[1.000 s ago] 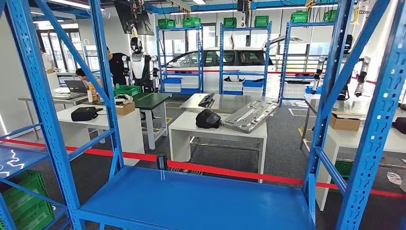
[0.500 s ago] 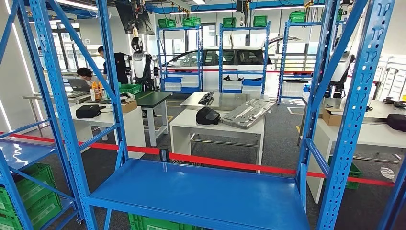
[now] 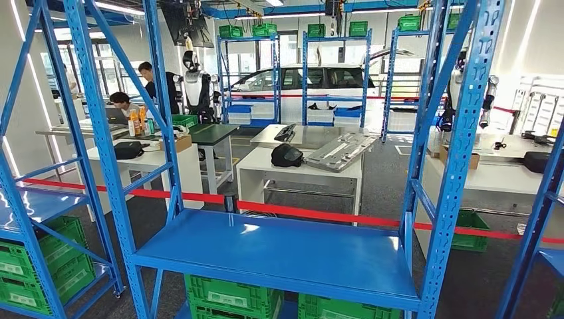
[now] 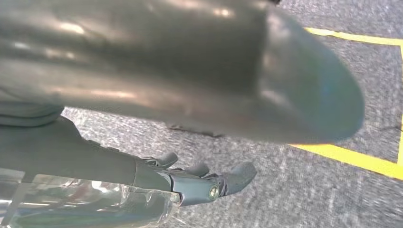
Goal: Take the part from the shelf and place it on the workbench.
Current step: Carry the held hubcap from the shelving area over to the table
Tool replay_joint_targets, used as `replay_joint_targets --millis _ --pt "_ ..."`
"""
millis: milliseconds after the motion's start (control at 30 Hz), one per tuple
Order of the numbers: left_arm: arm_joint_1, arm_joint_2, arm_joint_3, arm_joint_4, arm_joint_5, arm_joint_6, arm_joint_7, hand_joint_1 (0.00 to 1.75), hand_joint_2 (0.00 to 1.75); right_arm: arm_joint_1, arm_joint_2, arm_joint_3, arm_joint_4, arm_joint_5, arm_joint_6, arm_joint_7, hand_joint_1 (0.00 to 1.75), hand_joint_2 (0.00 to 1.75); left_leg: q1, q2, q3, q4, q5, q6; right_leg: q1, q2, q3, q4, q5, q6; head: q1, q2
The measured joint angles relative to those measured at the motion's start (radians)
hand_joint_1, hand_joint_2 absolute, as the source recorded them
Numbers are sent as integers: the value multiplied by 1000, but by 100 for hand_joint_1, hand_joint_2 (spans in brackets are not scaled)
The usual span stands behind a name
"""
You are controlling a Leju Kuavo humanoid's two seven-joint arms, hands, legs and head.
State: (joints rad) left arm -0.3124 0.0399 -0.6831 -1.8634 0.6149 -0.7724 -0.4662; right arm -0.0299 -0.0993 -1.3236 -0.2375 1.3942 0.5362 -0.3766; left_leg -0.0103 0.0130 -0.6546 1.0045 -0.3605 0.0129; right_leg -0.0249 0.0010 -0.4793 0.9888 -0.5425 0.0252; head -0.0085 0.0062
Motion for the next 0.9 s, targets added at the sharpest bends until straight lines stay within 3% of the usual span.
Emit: replay_joint_targets --millis 33,67,100,167,200,233,267,333,400,433,500,567,600,667,733,767,800,833,900 --pt "-1 1 -1 1 0 0 0 175 175 1 -1 0 2 0 1 0 0 0 2 -1 -6 6 -6 -5 -1 -1 -8 1 6 -10 -1 0" --pt "-1 2 -2 1 0 1 1 175 175 2 -2 -1 3 0 1 0 0 0 5 -3 -15 23 -31 -11 -3 -2 -18 1 15 -21 -1 0" --pt "-2 3 -2 1 0 3 3 175 175 2 -3 -1 4 -1 1 0 0 0 7 -5 -27 58 -73 -17 -5 -3 -30 1 25 -29 -2 0" --pt "-4 6 -4 2 -4 10 7 175 175 3 -4 -1 5 -2 1 0 0 0 11 -8 -58 180 -174 -27 -3 -4 -53 1 46 -36 -5 0" --pt "-4 7 -5 3 -9 14 9 175 175 4 -5 -1 5 -1 1 0 0 0 13 -9 -70 243 -199 -29 -1 -5 -63 2 56 -36 -6 0" --pt "-4 9 -7 4 -15 16 9 175 175 5 -6 -1 5 1 2 0 0 0 14 -9 -72 285 -199 -29 1 -8 -73 3 65 -36 -7 0" --pt "-4 11 -8 5 -19 17 8 175 175 5 -7 -1 6 3 3 -2 0 0 14 -8 -56 292 -180 -27 2 -12 -81 3 73 -36 -7 0" --pt "-5 14 -11 6 -27 16 6 175 175 6 -11 -1 8 7 7 -9 0 0 10 5 35 183 -136 -14 6 -21 -91 3 85 -33 -9 0" --pt "-10 14 -13 3 -32 16 6 175 175 8 -13 0 12 10 9 -18 0 0 -1 35 132 37 -138 4 11 -33 -95 3 94 -27 -10 0" --pt "-13 14 -13 1 -34 17 8 175 175 9 -14 1 13 13 9 -22 0 0 -7 45 154 -4 -147 10 11 -42 -96 3 97 -23 -9 0" --pt "-16 14 -14 -3 -36 18 15 175 175 9 -15 3 16 21 9 -28 0 0 -12 36 157 -29 -148 21 11 -63 -97 0 105 -11 -9 0" --pt "-17 14 -14 -6 -36 15 22 175 175 7 -18 8 20 29 8 -32 0 0 -9 17 157 -46 -127 35 10 -57 -109 19 91 -6 -8 0" --pt "-18 14 -14 -7 -36 14 24 175 175 7 -19 11 22 31 8 -33 0 0 -6 8 155 -54 -115 41 9 -43 -126 56 68 -8 -6 0" --pt "-17 15 -15 -8 -36 11 26 175 175 8 -24 14 24 34 6 -34 0 0 -5 -10 141 -56 -98 46 8 -15 -182 187 1 -14 -2 0" --pt "-16 17 -15 -7 -37 8 29 175 175 10 -27 18 27 38 5 -33 0 0 -6 -30 126 -53 -88 44 7 -6 -218 286 -37 -8 0 0" --pt "-16 18 -15 -7 -38 6 30 175 175 10 -27 21 28 40 5 -33 0 0 -5 -40 120 -51 -85 43 6 -5 -209 281 -33 -1 2 0" --pt "-17 19 -15 -7 -41 5 31 175 175 10 -28 24 30 42 5 -33 0 0 -5 -50 116 -48 -83 41 3 -2 -177 232 -13 8 2 0" --pt "-17 20 -15 -7 -45 4 32 175 175 10 -30 27 32 44 5 -33 0 0 -5 -61 112 -42 -82 38 -1 8 -132 154 13 16 3 0" --pt "-19 22 -15 -7 -53 3 33 175 175 10 -32 32 36 46 5 -33 0 0 -8 -79 100 -25 -84 31 -4 31 -65 30 46 16 5 0"
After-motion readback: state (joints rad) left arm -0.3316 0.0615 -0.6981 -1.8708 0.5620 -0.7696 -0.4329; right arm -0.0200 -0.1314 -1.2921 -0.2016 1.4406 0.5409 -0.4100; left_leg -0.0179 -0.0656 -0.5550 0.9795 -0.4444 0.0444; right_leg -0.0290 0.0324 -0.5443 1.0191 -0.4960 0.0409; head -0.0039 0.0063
